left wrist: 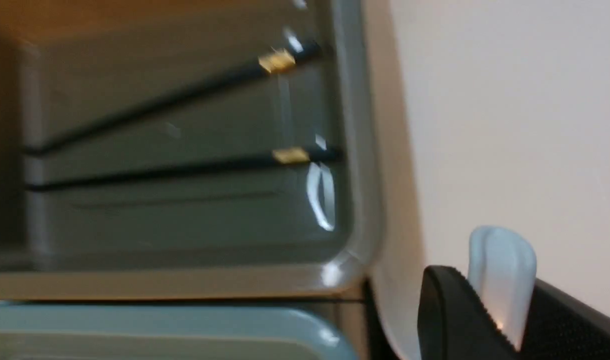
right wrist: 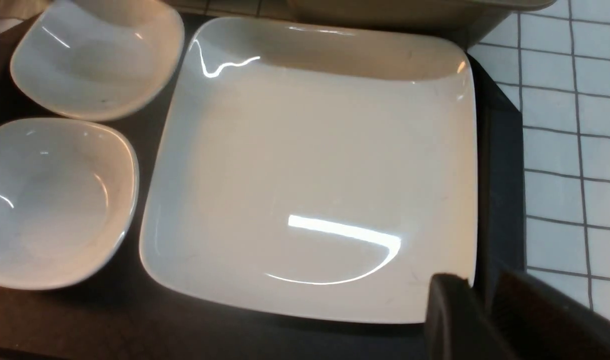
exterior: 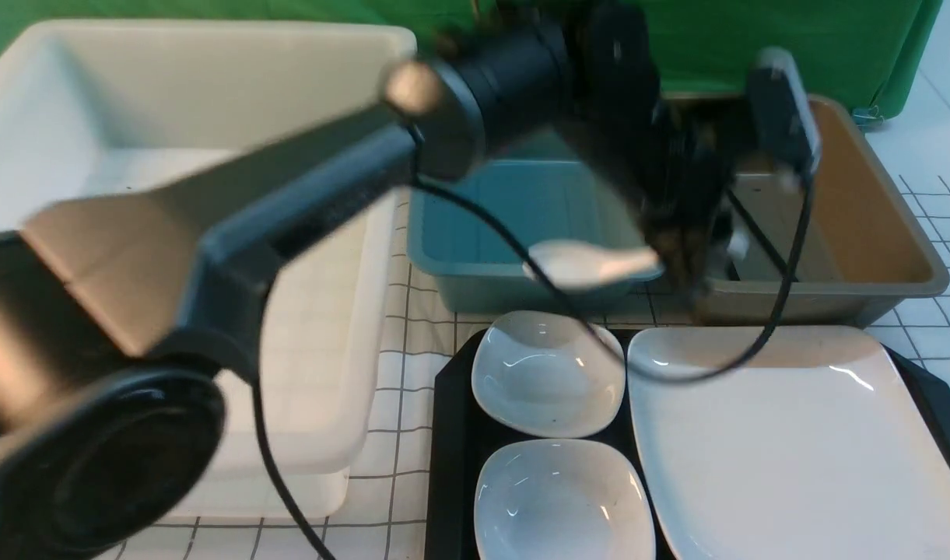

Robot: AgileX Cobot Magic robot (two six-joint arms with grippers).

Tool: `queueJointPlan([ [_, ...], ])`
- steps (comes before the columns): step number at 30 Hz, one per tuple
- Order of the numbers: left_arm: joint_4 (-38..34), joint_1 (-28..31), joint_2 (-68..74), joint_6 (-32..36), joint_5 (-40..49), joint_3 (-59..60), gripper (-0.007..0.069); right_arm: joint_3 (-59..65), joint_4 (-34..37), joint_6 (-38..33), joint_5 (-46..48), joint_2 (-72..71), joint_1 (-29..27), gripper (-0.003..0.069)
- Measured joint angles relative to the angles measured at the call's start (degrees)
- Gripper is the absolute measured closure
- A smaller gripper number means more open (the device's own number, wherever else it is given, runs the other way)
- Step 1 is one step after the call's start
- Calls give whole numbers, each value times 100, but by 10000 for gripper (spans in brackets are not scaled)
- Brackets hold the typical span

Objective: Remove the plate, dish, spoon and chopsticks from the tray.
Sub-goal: Use the left arm to put the soup spoon into the small storage box in the middle

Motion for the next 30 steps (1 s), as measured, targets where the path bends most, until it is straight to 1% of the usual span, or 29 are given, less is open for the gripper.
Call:
queueJointPlan([
  [3,410,139,-455,-967,-726,-480,545,0,0,0,0,0,0,511],
  [6,525,416,-577,-2384,-1796,-567,545,0,0,0,0,0,0,504],
  [8,580,689,-525,-3448,-2312,-579,545,0,0,0,0,0,0,502],
  [9,597,822,-455,-3902,-2434,-588,545,0,0,0,0,0,0,501],
  [11,632,1049,-273,-4516,-2479,-587,545,0,0,0,0,0,0,498],
  [12,697,1182,-118,-4798,-2455,-587,545,0,0,0,0,0,0,496],
  [13,711,1204,-90,-4841,-2455,-587,545,0,0,0,0,0,0,495],
  [15,795,1450,312,-5426,-2358,-574,540,0,0,0,0,0,0,491],
  [17,811,1536,480,-5644,-2345,-563,532,0,0,0,0,0,0,491],
  [19,780,1649,739,-5700,-2219,-543,496,0,0,0,0,0,0,487],
  [21,752,1673,841,-5689,-2155,-543,444,0,0,6,0,0,0,484],
  [25,630,1653,843,-5700,-2134,-543,291,0,0,6,0,0,0,481],
  [27,600,1646,790,-5702,-1925,-543,225,0,0,6,0,0,0,478],
  [28,600,1646,783,-5702,-1854,-543,219,0,0,6,0,0,0,478],
  [29,600,1646,724,-5708,-1561,-543,190,0,0,6,5,0,0,475],
  [30,600,1646,658,-5701,-1359,-543,179,0,0,6,5,0,0,473],
])
